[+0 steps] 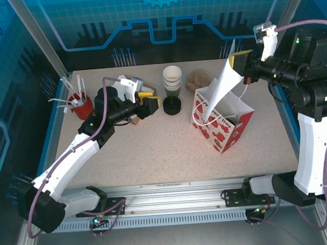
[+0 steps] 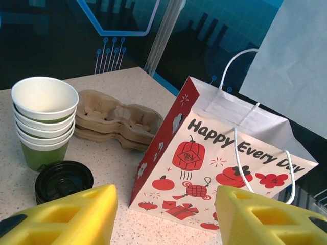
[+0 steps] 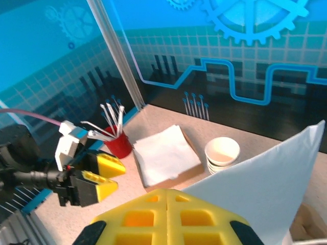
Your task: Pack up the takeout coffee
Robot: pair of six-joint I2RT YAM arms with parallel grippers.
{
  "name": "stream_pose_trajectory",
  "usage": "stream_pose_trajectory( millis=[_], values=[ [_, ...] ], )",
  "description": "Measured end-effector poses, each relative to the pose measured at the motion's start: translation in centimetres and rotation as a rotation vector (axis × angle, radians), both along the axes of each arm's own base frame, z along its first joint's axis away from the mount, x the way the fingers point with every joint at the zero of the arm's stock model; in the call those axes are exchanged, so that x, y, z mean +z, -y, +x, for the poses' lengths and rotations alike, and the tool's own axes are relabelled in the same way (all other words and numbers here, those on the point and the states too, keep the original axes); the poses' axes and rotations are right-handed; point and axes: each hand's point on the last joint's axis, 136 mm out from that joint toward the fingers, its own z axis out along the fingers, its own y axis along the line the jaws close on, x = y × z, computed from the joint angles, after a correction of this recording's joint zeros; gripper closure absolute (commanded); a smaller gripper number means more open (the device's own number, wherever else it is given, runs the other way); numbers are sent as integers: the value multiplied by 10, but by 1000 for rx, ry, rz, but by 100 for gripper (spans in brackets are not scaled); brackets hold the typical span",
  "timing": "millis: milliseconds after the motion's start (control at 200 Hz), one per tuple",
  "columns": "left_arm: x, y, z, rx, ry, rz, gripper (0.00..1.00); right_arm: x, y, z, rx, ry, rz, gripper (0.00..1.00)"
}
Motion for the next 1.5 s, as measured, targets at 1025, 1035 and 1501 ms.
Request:
stream_pose_trajectory(
  millis=[1025, 1035, 1501],
  values=[
    [-13, 12, 0, -30, -41, 29, 44, -36, 13, 21, -3, -190, 114, 100],
    [-13, 12, 0, -29, -41, 29, 44, -38, 15, 22, -12, -195, 113, 100],
    [-13, 14, -1, -35, -41, 29, 44, -84, 67, 56, -284, -327, 17, 100]
  ],
)
